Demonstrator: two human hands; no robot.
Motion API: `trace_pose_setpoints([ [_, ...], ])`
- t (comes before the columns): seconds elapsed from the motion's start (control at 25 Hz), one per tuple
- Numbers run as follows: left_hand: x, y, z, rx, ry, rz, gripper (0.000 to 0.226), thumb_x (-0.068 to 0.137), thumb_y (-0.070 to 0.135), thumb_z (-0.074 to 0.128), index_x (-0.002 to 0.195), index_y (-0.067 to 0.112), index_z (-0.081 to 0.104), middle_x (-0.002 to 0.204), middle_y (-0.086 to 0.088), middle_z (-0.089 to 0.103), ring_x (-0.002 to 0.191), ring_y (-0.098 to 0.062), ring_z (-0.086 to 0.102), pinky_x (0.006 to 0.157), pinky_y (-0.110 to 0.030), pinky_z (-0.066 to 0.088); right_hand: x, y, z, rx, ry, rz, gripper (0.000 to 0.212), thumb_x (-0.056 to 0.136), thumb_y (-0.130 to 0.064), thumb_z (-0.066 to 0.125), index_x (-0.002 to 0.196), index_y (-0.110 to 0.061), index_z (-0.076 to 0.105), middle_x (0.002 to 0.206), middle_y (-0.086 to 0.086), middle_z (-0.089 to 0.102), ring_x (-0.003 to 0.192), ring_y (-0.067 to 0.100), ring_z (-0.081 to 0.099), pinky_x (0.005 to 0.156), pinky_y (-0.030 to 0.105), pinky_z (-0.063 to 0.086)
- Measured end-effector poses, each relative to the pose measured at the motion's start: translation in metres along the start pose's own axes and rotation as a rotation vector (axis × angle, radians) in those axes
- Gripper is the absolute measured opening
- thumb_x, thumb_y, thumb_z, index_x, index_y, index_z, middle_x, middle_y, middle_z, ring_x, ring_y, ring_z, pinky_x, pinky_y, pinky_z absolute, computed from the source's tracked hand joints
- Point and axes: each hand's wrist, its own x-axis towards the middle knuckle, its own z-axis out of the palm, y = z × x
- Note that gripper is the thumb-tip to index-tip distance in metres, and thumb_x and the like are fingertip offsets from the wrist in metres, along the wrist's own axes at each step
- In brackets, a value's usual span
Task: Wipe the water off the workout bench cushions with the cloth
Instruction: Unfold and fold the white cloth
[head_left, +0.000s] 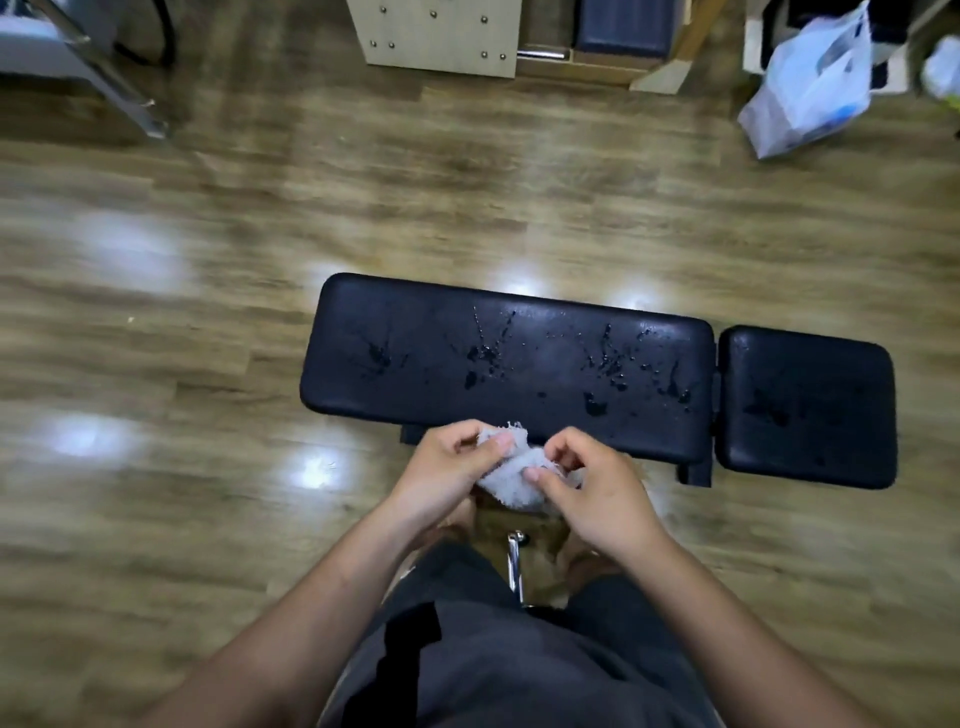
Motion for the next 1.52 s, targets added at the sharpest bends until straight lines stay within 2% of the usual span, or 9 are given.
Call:
trace_pose_setpoints([
  [0.2,-0.002,-0.001,0.007,0.078,0.294,0.042,0.006,0.092,0.008,0.061,0.096,0.005,0.064,0.085,-0.014,0.07,0.071,-0.018,0.066,0.062,-0.033,0.058,0.007,0.021,-0.005,0.061,-0.221,-0.1,0.007,0.088,-0.028,0.065,0.091,-0.035,0.063,0.078,-0.009,0.066,0.073,0.007,0.06,0.069,0.023,0.046],
  [0.36,-0.003,-0.021,0.02,-0.018,0.425,-0.014,0.027,0.089,-0.003,0.058,0.103,0.02,0.063,0.088,-0.012,0.066,0.073,-0.021,0.068,0.067,-0.037,0.061,0.012,0.05,-0.009,0.058,-0.242,-0.163,0.011,0.092,-0.023,0.059,0.1,-0.023,0.065,0.096,-0.005,0.067,0.087,0.01,0.059,0.074,0.019,0.041],
  [0.52,0.0,-0.04,0.026,0.068,0.265,-0.071,0.013,0.089,0.005,0.062,0.091,0.012,0.073,0.093,-0.01,0.069,0.076,-0.017,0.069,0.069,-0.032,0.059,0.014,0.074,-0.007,0.037,-0.191,-0.084,0.009,0.097,-0.026,0.047,0.1,-0.02,0.053,0.064,-0.006,0.053,0.065,0.015,0.05,0.059,0.033,0.032],
  [0.72,0.044,-0.072,-0.004,0.398,0.114,0.098,0.016,0.078,0.006,0.076,0.082,0.022,0.073,0.073,0.013,0.07,0.065,0.001,0.06,0.061,-0.012,0.043,0.047,0.093,0.023,0.096,-0.117,0.011,0.01,0.098,-0.027,0.046,0.09,-0.024,0.049,0.065,-0.006,0.051,0.063,0.012,0.048,0.06,0.032,0.035],
  [0.92,0.127,-0.14,-0.063,0.313,0.161,0.147,0.014,0.09,0.01,0.06,0.086,0.02,0.07,0.085,0.007,0.07,0.08,-0.008,0.063,0.077,-0.024,0.049,0.116,0.121,0.119,0.338,-0.129,0.09,0.018,0.098,-0.029,0.05,0.082,-0.022,0.049,0.073,-0.013,0.052,0.066,0.001,0.049,0.068,0.028,0.041],
  [1.12,0.191,-0.209,-0.108,0.233,0.28,0.322,0.012,0.093,0.021,0.056,0.099,0.011,0.058,0.08,0.007,0.058,0.065,-0.001,0.052,0.056,-0.014,0.041,0.178,0.153,0.196,0.461,-0.254,0.024,0.026,0.085,-0.008,0.07,0.097,-0.018,0.049,0.087,0.001,0.067,0.076,0.013,0.066,0.069,0.043,0.055],
  [1.32,0.163,-0.252,-0.115,-0.11,0.35,0.284,0.045,0.089,0.004,0.065,0.127,0.015,0.045,0.073,-0.002,0.069,0.063,-0.01,0.064,0.06,-0.023,0.05,0.18,0.158,0.227,0.387,-0.216,-0.096,0.029,0.093,-0.012,0.056,0.107,-0.033,0.041,0.078,0.012,0.058,0.063,0.023,0.054,0.058,0.036,0.045],
  [1.44,0.119,-0.266,-0.097,-0.084,0.307,0.357,0.046,0.083,-0.008,0.065,0.124,0.012,0.057,0.086,-0.007,0.071,0.072,-0.01,0.064,0.064,-0.022,0.053,0.145,0.157,0.212,0.412,-0.191,-0.139,0.026,0.091,-0.012,0.056,0.104,-0.032,0.048,0.079,0.015,0.049,0.062,0.024,0.045,0.053,0.035,0.039],
  [1.52,0.097,-0.272,-0.08,-0.02,0.298,0.414,0.042,0.08,-0.012,0.067,0.12,0.004,0.063,0.103,-0.009,0.069,0.083,-0.008,0.065,0.073,-0.021,0.054,0.112,0.153,0.198,0.483,-0.262,-0.189,0.028,0.086,-0.006,0.065,0.103,-0.026,0.058,0.091,0.013,0.058,0.07,0.025,0.054,0.056,0.035,0.047],
])
